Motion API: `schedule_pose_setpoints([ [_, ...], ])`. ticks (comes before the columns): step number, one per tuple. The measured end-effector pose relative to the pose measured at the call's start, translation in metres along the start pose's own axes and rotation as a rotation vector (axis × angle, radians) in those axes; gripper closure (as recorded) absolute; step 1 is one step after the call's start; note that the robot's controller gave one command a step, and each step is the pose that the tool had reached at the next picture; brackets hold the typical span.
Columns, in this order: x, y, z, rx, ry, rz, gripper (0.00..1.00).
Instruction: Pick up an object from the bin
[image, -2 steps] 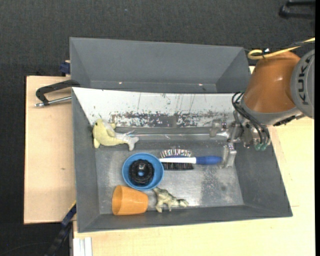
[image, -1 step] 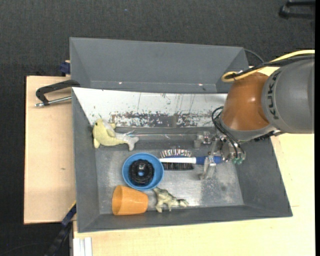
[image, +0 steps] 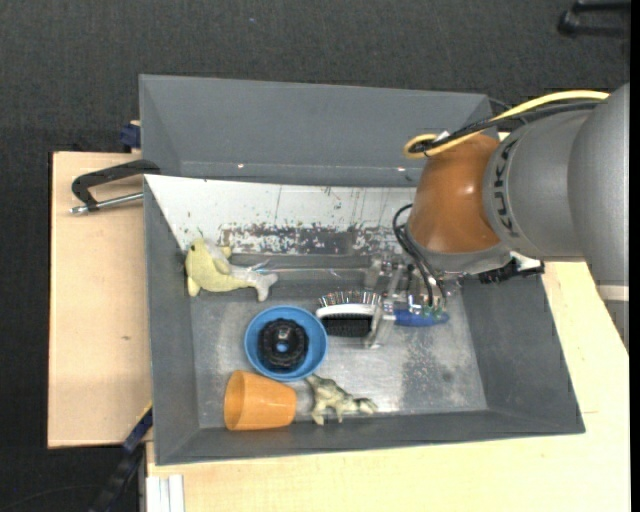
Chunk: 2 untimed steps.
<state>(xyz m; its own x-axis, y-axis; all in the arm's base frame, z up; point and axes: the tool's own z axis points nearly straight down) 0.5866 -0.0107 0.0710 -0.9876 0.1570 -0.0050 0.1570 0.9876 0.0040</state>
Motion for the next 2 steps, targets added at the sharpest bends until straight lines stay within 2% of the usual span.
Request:
schedule_pose_setpoints([
  [1,0.0,-0.002,0.0,0.003,0.002,0.002,1.0],
  [2,-0.001,-0.004,-0.102,0.001,-0.008,0.057,1.0],
])
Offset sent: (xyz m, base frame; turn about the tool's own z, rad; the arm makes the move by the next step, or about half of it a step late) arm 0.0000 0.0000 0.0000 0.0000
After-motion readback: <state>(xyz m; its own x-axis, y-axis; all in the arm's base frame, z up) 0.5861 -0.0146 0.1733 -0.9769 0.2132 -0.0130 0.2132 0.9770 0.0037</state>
